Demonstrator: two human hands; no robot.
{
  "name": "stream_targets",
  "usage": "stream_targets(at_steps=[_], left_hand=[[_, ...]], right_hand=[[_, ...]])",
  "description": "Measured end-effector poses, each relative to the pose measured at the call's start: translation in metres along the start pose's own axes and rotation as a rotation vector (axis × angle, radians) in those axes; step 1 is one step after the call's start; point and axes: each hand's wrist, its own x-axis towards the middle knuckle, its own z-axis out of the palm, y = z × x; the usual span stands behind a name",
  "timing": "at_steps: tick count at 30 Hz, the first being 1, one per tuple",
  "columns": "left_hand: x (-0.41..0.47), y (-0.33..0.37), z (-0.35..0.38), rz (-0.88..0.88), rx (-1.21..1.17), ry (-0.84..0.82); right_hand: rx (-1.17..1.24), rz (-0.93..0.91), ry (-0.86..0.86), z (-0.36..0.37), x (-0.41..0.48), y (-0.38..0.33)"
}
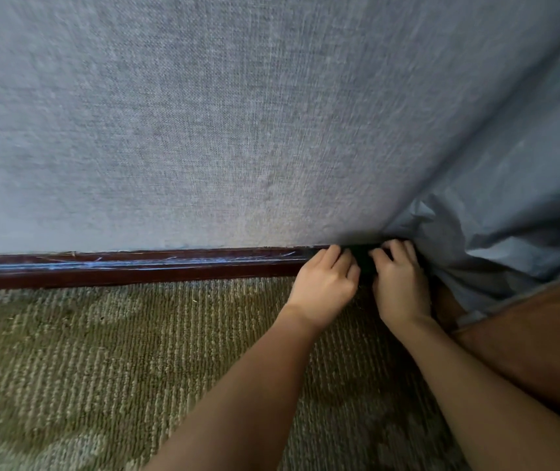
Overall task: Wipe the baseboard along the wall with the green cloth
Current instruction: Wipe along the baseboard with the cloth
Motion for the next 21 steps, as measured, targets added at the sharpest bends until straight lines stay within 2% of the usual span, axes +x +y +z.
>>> stream_targets(at_steps=[2, 13, 17, 21], left_hand=[[0.003, 0.005, 0.004, 0.033, 0.001, -0.007], [0.007, 0.009, 0.019, 0.141, 0.036, 0.003], [0.006, 0.009, 0.025, 0.14, 0.057, -0.048], [0.005, 0.01, 0.024, 0.15, 0.073, -0.094]], right_hand=[[-0.05, 0.045, -0.039, 0.003, -0.002, 0.006], [-0.089, 0.127, -0.018, 0.017, 0.003, 0.011], [0.055, 0.189, 0.01, 0.024, 0.006, 0.01], [0.117, 0.161, 0.087, 0.028, 0.005, 0.009]])
